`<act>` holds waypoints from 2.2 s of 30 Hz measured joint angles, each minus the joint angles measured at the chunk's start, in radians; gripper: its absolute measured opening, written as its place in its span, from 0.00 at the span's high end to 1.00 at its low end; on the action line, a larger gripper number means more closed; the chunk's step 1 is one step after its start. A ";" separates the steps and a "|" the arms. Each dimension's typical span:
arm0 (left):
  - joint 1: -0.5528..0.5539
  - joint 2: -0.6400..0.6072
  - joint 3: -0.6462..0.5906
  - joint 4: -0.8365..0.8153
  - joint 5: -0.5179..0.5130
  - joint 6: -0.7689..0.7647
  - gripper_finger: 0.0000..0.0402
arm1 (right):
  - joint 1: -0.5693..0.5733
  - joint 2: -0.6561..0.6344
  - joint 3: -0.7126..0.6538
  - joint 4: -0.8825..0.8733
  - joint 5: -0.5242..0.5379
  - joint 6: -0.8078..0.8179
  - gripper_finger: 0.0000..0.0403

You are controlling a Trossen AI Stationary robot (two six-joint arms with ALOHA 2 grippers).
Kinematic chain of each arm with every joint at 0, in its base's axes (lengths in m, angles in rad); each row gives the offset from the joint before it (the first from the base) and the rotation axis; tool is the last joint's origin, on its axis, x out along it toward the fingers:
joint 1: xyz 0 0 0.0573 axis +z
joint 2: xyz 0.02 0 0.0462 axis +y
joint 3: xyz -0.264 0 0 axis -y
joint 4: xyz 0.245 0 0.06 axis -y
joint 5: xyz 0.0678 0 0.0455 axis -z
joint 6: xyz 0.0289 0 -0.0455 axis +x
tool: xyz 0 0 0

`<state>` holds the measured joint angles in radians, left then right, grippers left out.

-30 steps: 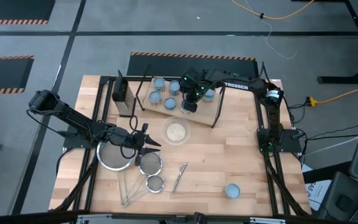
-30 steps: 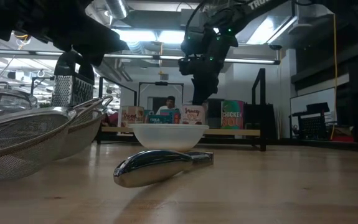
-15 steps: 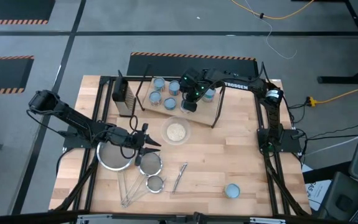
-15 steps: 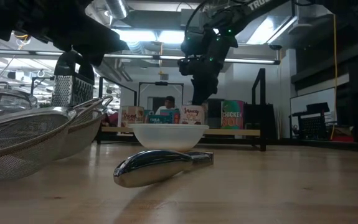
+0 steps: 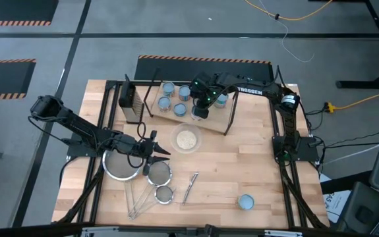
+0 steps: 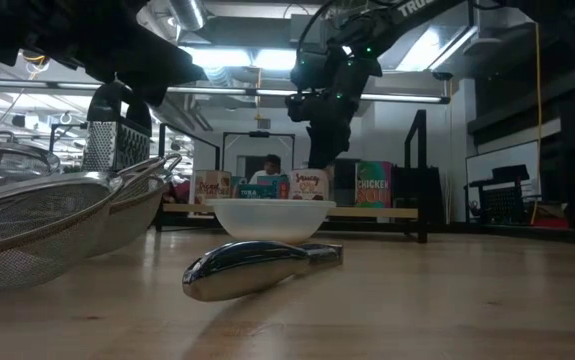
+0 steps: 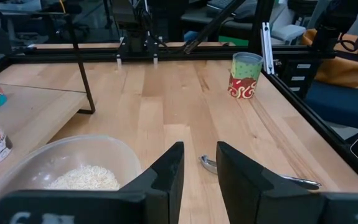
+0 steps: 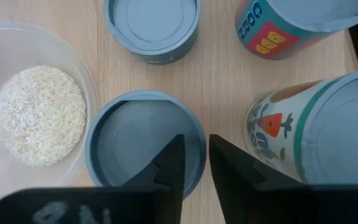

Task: Pick and place cans onto a shelf
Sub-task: Put the canned sauce on the shelf, then put the canned spaghetti sauce on the shelf

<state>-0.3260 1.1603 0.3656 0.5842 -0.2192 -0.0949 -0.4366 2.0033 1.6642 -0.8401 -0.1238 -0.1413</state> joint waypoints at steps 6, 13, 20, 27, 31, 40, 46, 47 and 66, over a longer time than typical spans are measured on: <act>0.000 0.000 0.000 0.000 0.000 0.000 0.79 | 0.000 0.000 0.000 -0.001 0.000 0.001 0.80; 0.000 0.000 0.000 0.000 0.000 -0.001 0.78 | 0.000 -0.002 0.051 -0.081 0.000 0.005 0.80; 0.000 0.000 0.000 0.000 0.000 -0.001 0.78 | 0.008 -0.003 0.206 -0.241 -0.001 0.003 0.80; 0.000 0.000 0.000 0.000 0.000 -0.001 0.78 | 0.067 -0.003 0.386 -0.401 -0.002 0.032 0.80; 0.000 0.000 0.000 0.000 0.000 0.000 0.79 | 0.157 -0.004 0.466 -0.502 -0.002 0.081 0.80; 0.000 0.000 0.000 0.000 0.000 0.000 0.78 | 0.522 -0.004 0.579 -0.662 0.001 0.276 0.80; -0.002 0.000 0.000 0.000 0.000 0.000 0.78 | 0.812 -0.030 0.585 -0.731 0.236 0.530 0.80; -0.003 0.000 0.000 0.000 0.000 0.000 0.79 | 0.857 -0.040 0.574 -0.724 0.264 0.568 0.80; -0.017 0.000 0.000 0.001 0.000 -0.001 0.79 | 1.378 -0.339 -0.155 -0.509 0.446 1.434 0.80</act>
<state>-0.3428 1.1603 0.3656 0.5852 -0.2188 -0.0959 0.9411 1.6647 1.5088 -1.3491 0.3221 1.2923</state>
